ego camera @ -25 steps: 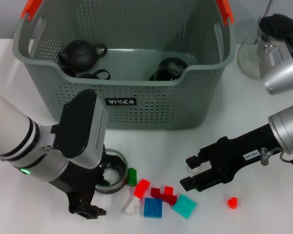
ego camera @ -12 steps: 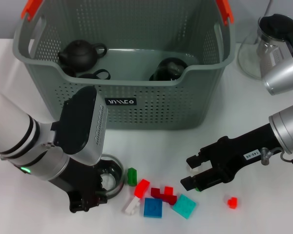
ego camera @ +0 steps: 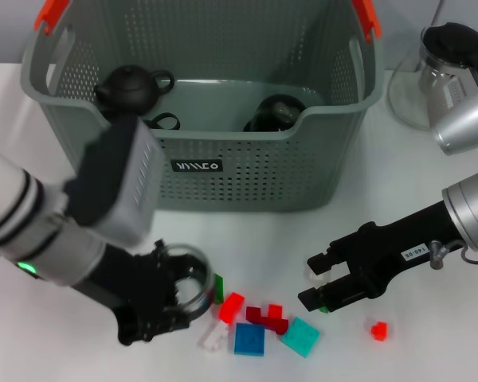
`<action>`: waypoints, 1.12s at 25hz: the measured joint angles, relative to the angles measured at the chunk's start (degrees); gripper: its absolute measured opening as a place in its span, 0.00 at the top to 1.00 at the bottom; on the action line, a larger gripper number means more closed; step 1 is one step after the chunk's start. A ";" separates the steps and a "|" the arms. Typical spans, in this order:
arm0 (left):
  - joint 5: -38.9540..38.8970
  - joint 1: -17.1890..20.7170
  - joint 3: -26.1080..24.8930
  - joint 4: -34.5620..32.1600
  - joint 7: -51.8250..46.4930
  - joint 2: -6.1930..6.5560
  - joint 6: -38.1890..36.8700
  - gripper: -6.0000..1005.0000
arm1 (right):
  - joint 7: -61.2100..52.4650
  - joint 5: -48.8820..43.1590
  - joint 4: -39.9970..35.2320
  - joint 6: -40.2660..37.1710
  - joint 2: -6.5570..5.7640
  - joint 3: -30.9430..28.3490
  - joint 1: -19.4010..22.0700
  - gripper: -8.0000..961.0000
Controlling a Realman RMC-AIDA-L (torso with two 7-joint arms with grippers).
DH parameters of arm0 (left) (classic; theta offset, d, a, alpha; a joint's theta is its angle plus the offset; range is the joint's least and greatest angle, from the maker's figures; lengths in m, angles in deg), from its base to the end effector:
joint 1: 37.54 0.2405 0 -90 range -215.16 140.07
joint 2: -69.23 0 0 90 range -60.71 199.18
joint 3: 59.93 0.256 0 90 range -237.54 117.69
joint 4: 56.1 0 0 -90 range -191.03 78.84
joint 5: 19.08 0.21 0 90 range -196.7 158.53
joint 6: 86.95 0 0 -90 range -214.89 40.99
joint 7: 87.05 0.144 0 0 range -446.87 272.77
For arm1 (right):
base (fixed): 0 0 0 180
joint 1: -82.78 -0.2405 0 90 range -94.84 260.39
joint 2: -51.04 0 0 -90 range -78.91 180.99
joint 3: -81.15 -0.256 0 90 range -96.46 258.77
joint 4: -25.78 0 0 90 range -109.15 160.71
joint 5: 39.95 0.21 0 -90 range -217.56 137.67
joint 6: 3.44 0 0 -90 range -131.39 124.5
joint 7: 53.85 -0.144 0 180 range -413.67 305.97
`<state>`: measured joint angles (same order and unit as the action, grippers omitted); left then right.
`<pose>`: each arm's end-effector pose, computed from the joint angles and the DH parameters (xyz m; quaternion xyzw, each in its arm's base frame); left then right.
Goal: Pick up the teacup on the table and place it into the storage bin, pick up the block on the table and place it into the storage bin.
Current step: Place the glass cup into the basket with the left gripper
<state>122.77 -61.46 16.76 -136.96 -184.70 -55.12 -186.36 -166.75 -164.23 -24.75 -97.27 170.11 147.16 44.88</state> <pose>-0.2007 0.2882 -0.0218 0.9902 0.0078 -0.1386 0.0130 0.1944 0.3321 -0.0342 0.9643 -0.2590 -0.0163 0.0534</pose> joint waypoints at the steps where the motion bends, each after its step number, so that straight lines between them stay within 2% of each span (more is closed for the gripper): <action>1: -2.40 -0.38 -2.46 -1.28 -0.03 0.03 -2.50 0.95 | 0.00 0.00 0.00 -0.02 -0.09 0.00 -0.02 0.24; 6: -15.50 -5.71 -18.94 -2.34 -1.02 0.07 -14.76 0.94 | 0.14 0.00 0.00 -0.10 -0.24 0.03 -0.04 0.24; 9: -20.90 -8.85 -26.26 -2.35 -2.62 0.20 -15.06 0.94 | 0.21 0.00 0.00 -0.04 -0.25 0.25 -0.01 0.24; 12: -22.84 -12.05 -30.13 -2.65 -5.22 0.45 -9.64 0.95 | 0.22 0.01 0.00 -0.08 -0.25 0.34 -0.16 0.24; 14: -22.87 -14.00 -30.75 -1.87 -7.06 1.03 -4.05 0.95 | 0.21 0.01 0.00 -0.15 -0.25 0.42 -0.33 0.24; 16: -21.93 -16.04 -29.85 1.23 -9.00 2.27 2.72 0.95 | 0.21 -0.01 0.00 -0.16 -0.23 0.52 -0.38 0.24; 19: -19.66 -19.27 -27.05 9.46 -10.82 4.06 13.33 0.95 | 0.23 -0.06 0.00 -0.10 -0.18 0.58 -0.42 0.24; 21: -18.05 -21.02 -25.43 13.95 -11.17 4.56 18.47 0.95 | 0.23 -0.07 0.00 -0.06 -0.16 0.60 -0.46 0.24; 24: -14.75 -23.51 -22.70 19.97 -11.41 4.73 25.63 0.95 | 0.23 -0.08 0.00 -0.08 -0.13 0.62 -0.56 0.24; 28: -11.04 -25.84 -19.85 24.73 -11.73 4.00 33.13 0.94 | 0.23 -0.09 0.00 -0.03 -0.04 0.62 -0.60 0.24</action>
<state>111.74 -87.30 -3.09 -112.24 -196.43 -51.12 -153.23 -166.52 -164.32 -24.75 -97.30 170.07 147.78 44.28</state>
